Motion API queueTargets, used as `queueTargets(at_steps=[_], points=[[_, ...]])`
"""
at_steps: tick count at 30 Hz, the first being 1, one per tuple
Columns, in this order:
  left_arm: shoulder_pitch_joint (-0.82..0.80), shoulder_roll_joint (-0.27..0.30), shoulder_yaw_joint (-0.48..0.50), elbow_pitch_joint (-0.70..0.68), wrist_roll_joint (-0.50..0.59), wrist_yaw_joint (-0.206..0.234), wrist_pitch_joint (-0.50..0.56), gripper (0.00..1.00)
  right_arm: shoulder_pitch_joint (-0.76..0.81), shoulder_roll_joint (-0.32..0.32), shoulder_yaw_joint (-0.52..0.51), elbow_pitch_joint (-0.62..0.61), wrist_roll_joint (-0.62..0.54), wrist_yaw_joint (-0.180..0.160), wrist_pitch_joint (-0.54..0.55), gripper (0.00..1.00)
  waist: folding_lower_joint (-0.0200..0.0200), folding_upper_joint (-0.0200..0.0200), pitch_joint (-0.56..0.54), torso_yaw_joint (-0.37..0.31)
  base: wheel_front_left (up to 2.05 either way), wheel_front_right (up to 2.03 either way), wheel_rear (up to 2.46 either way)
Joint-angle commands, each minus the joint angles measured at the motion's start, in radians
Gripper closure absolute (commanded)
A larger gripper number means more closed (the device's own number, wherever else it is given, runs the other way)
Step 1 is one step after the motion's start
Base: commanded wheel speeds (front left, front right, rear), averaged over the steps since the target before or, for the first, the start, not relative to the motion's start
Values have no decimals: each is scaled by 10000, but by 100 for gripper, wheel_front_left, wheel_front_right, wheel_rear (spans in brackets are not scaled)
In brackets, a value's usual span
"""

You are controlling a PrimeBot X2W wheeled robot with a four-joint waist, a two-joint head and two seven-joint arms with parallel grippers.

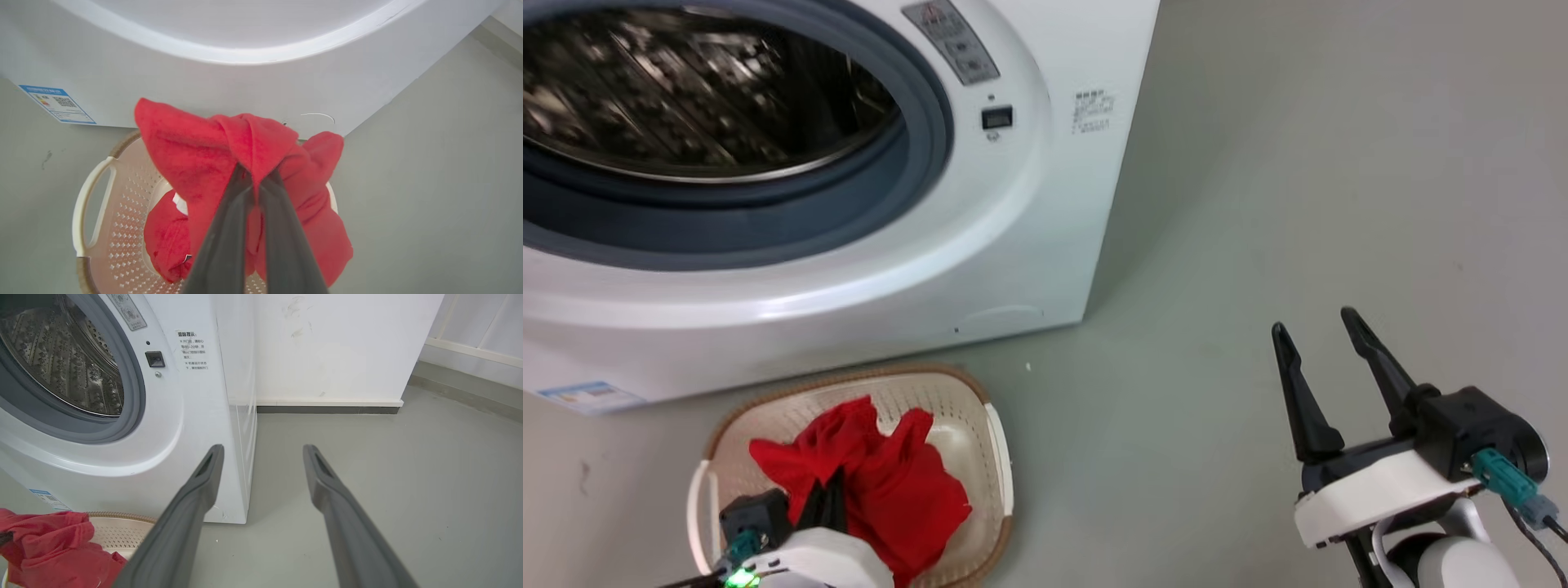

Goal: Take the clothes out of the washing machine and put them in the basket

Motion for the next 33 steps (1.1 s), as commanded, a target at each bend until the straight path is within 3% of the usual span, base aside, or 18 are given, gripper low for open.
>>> queueTargets(at_steps=[1, 12, 23, 24, 26, 33], points=[[-149, 1, -16, 86, 40, 19, -24, 100, -159, 18, 26, 1, 51, -11, -77, 0, 0, 0, 692, -222, 0, 0, 0], [-2068, 477, 425, 2752, 297, -12, -24, 100, -1139, 21, 536, 342, 359, -11, -632, 0, 0, 0, 2941, -1071, 0, 0, 0], [-3601, 1067, 892, 4903, 142, 182, -23, 100, -1716, 21, 988, 725, 582, -11, -1039, 0, 0, 0, 4142, -1499, 0, 0, 0], [-3821, 1104, 858, 5241, 239, 334, -23, 79, -1823, 20, 992, 839, 559, -11, -1092, 0, 0, 0, 4162, -1504, 0, 0, 0], [-3903, 1092, 839, 5386, 293, 392, -23, 0, -1842, 18, 939, 903, 550, -11, -1136, 0, 0, 0, 4097, -1436, 0, 0, 0], [-3501, 709, 851, 5189, 345, 280, -23, 0, -1713, 18, 689, 1232, 376, -9, -1208, 0, 0, 0, 3075, -810, 0, 0, 0]])
